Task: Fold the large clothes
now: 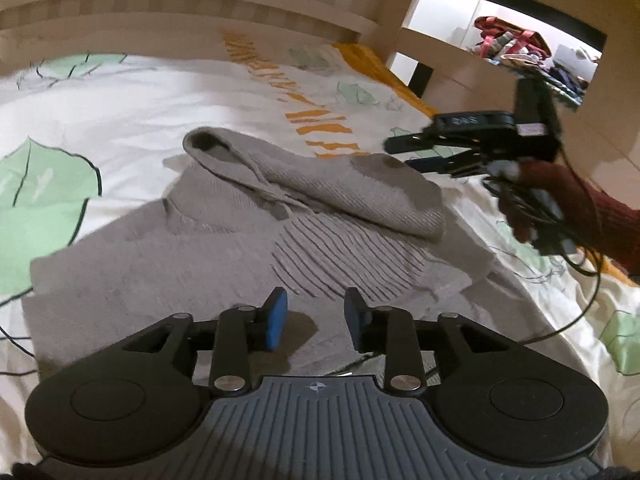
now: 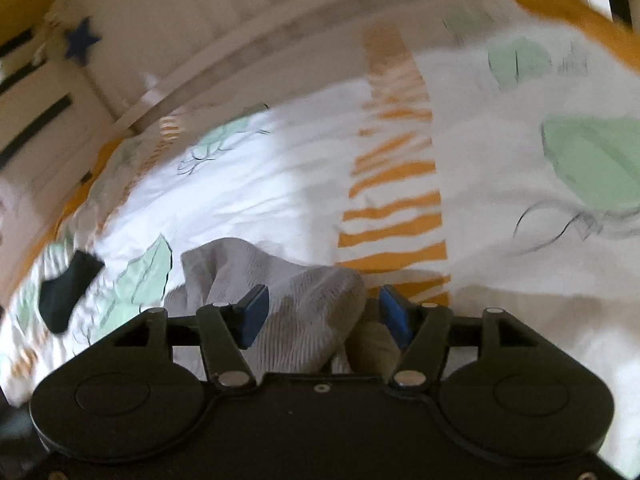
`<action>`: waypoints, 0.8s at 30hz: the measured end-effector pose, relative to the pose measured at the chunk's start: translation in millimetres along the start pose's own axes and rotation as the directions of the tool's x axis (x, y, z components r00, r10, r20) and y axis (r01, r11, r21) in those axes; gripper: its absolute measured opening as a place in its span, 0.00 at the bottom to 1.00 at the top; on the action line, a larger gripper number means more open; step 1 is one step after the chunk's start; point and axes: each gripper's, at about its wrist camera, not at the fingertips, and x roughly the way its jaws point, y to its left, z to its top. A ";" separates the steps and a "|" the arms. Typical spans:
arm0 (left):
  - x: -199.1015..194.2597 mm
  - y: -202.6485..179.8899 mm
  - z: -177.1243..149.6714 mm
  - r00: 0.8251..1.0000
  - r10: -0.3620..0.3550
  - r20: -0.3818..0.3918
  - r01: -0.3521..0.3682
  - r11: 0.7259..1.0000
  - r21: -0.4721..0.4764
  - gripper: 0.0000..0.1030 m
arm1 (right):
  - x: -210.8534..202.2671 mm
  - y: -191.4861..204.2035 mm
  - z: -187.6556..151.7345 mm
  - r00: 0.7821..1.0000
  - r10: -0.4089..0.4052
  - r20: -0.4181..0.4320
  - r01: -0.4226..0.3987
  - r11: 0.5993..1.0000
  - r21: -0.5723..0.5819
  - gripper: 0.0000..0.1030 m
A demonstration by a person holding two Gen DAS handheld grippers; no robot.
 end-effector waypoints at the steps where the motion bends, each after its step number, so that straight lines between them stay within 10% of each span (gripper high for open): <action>1: 0.3 -0.7 -1.9 1.000 -0.002 -0.006 0.002 1.000 -0.009 0.36 | 6.5 -2.1 2.0 1.000 -0.001 -0.011 0.001 1.000 0.018 0.64; 3: 1.7 1.5 -3.5 1.000 -0.014 -0.024 0.013 0.999 -0.036 0.47 | 15.7 1.3 2.5 1.000 -0.011 -0.019 0.011 1.000 0.002 0.54; 5: 2.7 5.0 -3.8 0.999 -0.025 -0.041 0.022 0.997 -0.074 0.51 | 15.9 13.0 1.7 0.999 -0.047 0.014 0.047 0.997 -0.062 0.17; 11: -1.7 17.3 -2.5 0.996 -0.081 -0.040 0.071 0.972 -0.223 0.66 | -29.2 74.3 -19.6 0.982 0.146 0.117 -0.093 0.923 -0.372 0.13; 18: -13.3 31.9 -6.9 0.992 -0.124 0.034 0.128 0.919 -0.373 0.72 | -67.0 126.3 -94.8 0.958 0.269 -0.099 -0.268 0.718 -0.642 0.07; 24: -11.1 42.0 -10.5 0.991 -0.112 0.069 0.131 0.879 -0.458 0.76 | -66.1 122.4 -148.1 0.939 0.219 -0.265 -0.342 0.659 -0.670 0.05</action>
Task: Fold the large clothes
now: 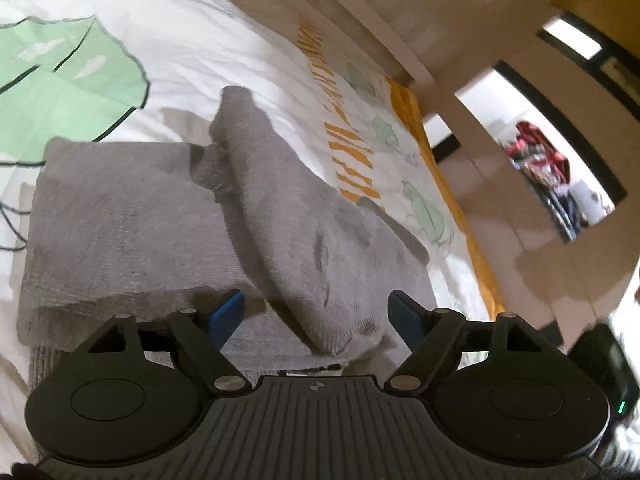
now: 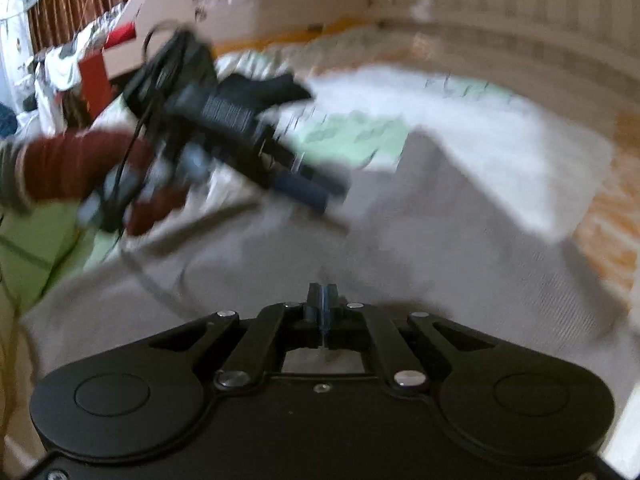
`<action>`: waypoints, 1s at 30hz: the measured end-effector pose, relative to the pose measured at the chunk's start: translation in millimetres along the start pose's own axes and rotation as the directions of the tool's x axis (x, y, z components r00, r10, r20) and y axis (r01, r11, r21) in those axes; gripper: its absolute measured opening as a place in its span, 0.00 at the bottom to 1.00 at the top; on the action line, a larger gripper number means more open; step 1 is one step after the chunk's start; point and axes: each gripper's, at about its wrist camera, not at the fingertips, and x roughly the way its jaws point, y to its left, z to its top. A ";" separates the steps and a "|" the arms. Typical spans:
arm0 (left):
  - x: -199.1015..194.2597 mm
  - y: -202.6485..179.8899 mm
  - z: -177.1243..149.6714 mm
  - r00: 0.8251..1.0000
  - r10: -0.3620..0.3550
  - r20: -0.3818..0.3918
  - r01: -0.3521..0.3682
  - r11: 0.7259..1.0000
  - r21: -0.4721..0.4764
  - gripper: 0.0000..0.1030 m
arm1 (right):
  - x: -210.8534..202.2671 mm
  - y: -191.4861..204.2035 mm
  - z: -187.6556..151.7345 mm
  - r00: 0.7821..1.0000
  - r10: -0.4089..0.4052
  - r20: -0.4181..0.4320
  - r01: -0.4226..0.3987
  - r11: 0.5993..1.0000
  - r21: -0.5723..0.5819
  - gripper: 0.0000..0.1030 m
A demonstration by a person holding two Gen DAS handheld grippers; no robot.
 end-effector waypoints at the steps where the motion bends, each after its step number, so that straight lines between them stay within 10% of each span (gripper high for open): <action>1: 1.0 2.0 0.8 1.000 0.008 0.007 -0.008 1.000 -0.012 0.76 | 0.9 2.6 -5.7 1.000 0.005 -0.018 -0.005 1.000 0.004 0.05; 6: 11.2 2.7 15.5 0.998 0.043 0.041 -0.042 0.999 -0.015 0.76 | -10.2 -12.5 -19.1 0.993 -0.111 0.028 0.103 0.974 0.202 0.20; 12: 36.5 5.3 34.0 0.998 0.057 0.025 -0.057 0.998 -0.031 0.76 | -6.9 -43.9 -23.1 0.986 -0.144 0.090 0.076 0.850 0.521 0.66; 16: 51.9 6.3 35.4 0.999 0.029 -0.018 -0.029 0.999 -0.028 0.71 | 4.9 -52.5 -26.4 0.982 -0.133 0.131 0.016 0.756 0.654 0.66; 19: 52.9 3.7 35.1 0.999 0.035 -0.007 -0.035 0.999 -0.021 0.10 | 5.9 -61.4 -32.1 0.977 -0.146 0.152 -0.018 0.660 0.751 0.65; 21: 46.4 -1.9 34.1 0.999 0.047 0.017 -0.047 0.999 -0.016 0.05 | 11.1 -68.9 -33.9 0.975 -0.166 0.150 -0.024 0.591 0.806 0.50; 22: 40.9 -4.6 33.3 0.999 0.035 0.028 -0.034 0.999 -0.018 0.05 | 11.6 -71.8 -32.9 0.974 -0.194 0.119 0.011 0.562 0.827 0.07; 23: 32.4 -9.4 31.8 0.999 0.013 0.046 -0.012 1.000 -0.026 0.05 | 12.3 -74.0 -30.5 0.972 -0.221 0.084 0.052 0.545 0.837 0.07; 30: -19.3 -45.8 -8.1 0.993 -0.082 0.081 0.083 0.997 -0.007 0.05 | -55.7 -53.5 -2.6 0.945 -0.258 0.200 0.045 0.710 0.703 0.07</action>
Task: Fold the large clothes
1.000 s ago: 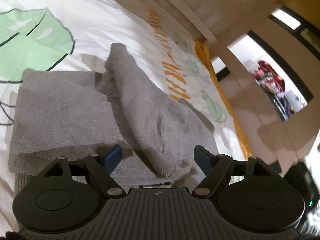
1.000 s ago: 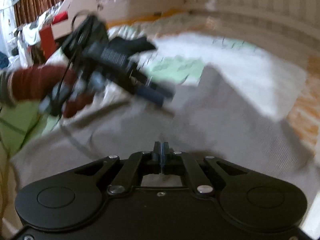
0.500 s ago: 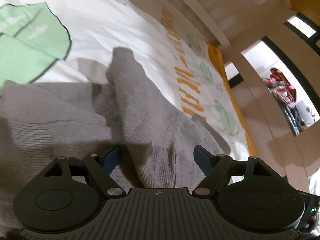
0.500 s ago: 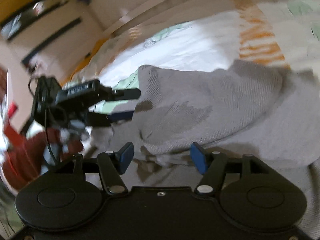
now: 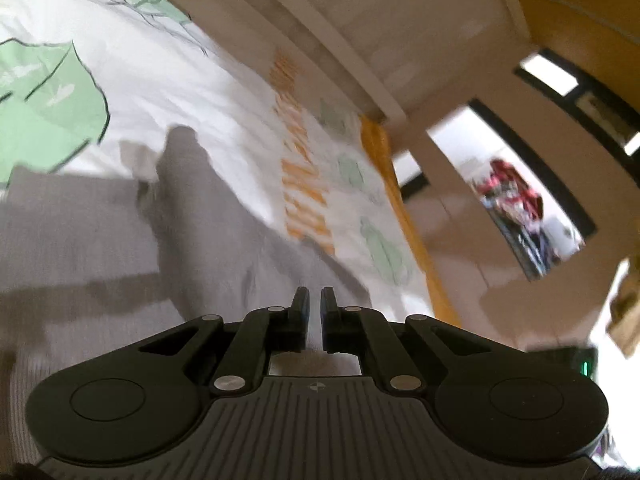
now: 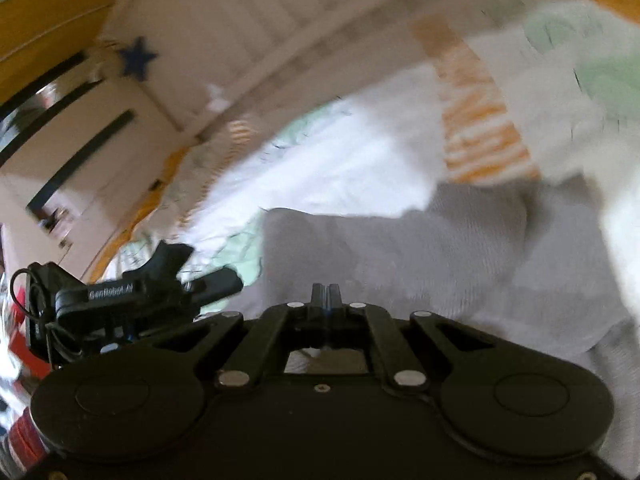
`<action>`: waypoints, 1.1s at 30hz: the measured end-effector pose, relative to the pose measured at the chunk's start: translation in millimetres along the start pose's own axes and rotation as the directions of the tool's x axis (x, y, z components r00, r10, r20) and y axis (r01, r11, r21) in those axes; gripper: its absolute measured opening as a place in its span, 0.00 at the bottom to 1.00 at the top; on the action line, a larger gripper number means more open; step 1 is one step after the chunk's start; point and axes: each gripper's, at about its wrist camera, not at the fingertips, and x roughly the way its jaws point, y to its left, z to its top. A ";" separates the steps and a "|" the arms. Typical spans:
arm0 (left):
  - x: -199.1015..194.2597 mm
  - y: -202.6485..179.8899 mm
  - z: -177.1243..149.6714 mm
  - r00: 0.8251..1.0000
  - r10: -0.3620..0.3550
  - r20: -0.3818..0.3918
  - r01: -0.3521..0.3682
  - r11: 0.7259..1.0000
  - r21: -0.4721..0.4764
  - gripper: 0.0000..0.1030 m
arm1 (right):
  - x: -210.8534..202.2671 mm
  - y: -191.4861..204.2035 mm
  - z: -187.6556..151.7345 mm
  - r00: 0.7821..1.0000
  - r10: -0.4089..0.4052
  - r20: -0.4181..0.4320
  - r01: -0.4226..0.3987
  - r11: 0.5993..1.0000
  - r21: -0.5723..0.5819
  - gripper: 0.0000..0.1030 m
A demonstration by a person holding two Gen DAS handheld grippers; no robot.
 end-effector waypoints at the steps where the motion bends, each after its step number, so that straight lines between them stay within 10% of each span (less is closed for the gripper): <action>1: -1.1 0.1 -7.6 1.000 0.016 -0.020 -0.016 1.000 0.009 0.05 | -7.0 -0.2 0.0 1.000 0.005 -0.019 -0.005 1.000 -0.002 0.09; 4: 0.4 10.8 -20.2 0.996 0.085 -0.019 -0.084 0.996 0.021 0.10 | -10.3 -10.2 -9.6 0.998 -0.020 -0.053 0.023 0.999 0.038 0.15; 6: 6.0 22.5 -15.1 0.992 0.122 -0.027 -0.122 0.992 -0.019 0.38 | 1.3 -19.7 -14.4 0.997 -0.043 -0.057 0.049 0.994 0.093 0.27; 9: 2.8 31.9 -2.9 0.989 0.150 0.011 -0.150 0.989 -0.019 0.51 | 23.3 -33.9 -27.7 0.998 -0.017 -0.064 0.031 0.975 0.220 0.58; 19: 8.4 37.6 3.7 0.987 0.161 -0.002 -0.161 0.987 -0.006 0.62 | 71.1 -26.4 -42.7 0.996 0.016 -0.092 0.014 0.949 0.314 0.58; 22: 18.4 37.0 8.1 0.988 0.155 -0.028 -0.155 0.988 0.006 0.68 | 77.9 -21.6 -41.4 0.994 0.001 -0.112 0.033 0.951 0.307 0.13; 33: 67.4 61.9 33.7 0.996 0.092 -0.018 -0.094 0.984 -0.152 0.62 | 50.4 -28.7 -23.9 0.994 -0.001 -0.114 0.027 0.974 0.227 0.12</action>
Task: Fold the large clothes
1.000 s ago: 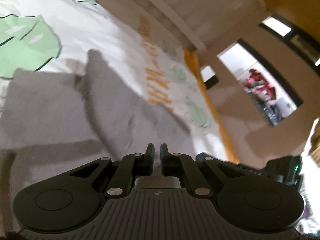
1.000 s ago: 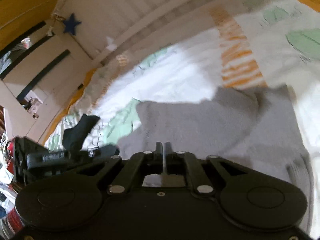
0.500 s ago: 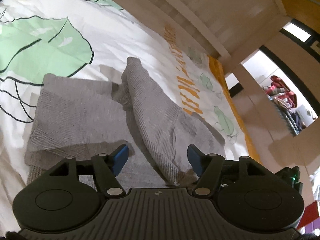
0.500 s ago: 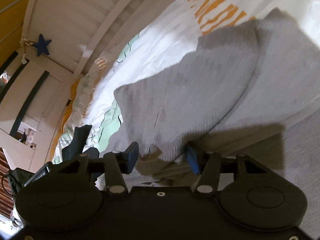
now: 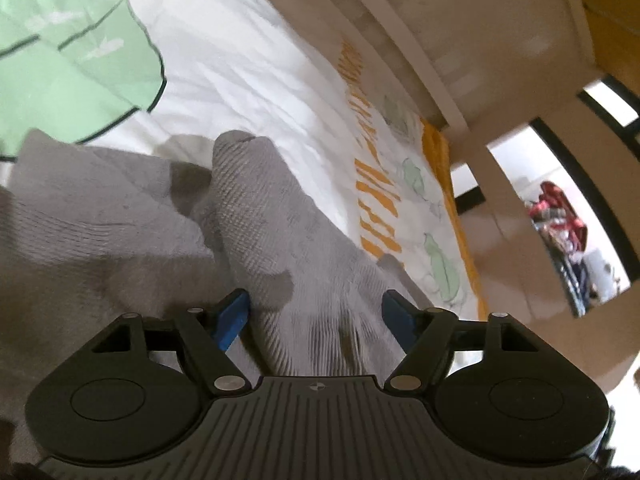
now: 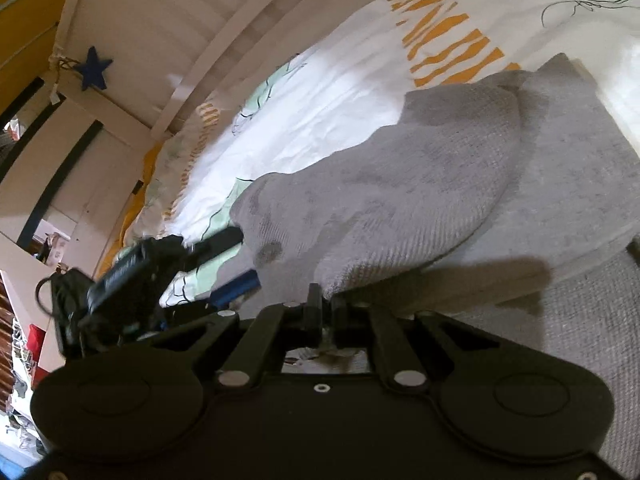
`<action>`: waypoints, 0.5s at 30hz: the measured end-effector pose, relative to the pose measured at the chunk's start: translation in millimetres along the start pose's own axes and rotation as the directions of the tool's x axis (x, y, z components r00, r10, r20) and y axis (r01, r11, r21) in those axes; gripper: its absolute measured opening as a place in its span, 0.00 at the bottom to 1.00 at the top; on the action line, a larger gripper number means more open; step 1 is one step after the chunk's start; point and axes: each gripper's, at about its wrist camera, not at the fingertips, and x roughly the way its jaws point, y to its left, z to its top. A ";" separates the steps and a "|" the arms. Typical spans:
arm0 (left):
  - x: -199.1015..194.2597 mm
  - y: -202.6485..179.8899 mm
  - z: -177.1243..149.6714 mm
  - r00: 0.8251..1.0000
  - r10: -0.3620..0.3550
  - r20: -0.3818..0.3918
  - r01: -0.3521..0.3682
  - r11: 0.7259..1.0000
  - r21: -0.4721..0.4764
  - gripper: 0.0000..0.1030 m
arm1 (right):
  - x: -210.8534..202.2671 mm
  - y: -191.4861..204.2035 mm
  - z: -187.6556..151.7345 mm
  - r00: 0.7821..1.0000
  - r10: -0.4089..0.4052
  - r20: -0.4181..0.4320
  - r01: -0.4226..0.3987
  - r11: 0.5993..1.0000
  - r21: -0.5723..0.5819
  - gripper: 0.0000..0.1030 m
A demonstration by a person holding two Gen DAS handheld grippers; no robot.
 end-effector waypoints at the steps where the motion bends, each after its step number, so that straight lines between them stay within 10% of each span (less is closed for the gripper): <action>1: 2.2 1.4 1.6 1.000 -0.007 0.003 0.007 1.000 -0.006 0.46 | 1.3 -1.5 0.6 1.000 0.004 -0.006 -0.004 1.000 0.005 0.12; 2: 1.5 -0.3 2.7 1.000 0.006 0.012 -0.006 1.000 0.001 0.00 | 2.4 -2.0 1.5 1.000 0.005 -0.011 -0.005 1.000 0.006 0.12; 7: -46.8 -34.0 -9.0 0.993 0.001 0.115 -0.012 0.995 0.095 0.04 | -13.5 14.4 9.3 1.000 -0.006 0.008 0.007 0.997 -0.082 0.12; 15: -79.5 -20.9 -71.6 0.993 0.118 0.009 -0.118 0.979 0.169 0.04 | -38.9 17.4 -21.5 0.986 -0.100 -0.135 0.061 0.962 -0.265 0.12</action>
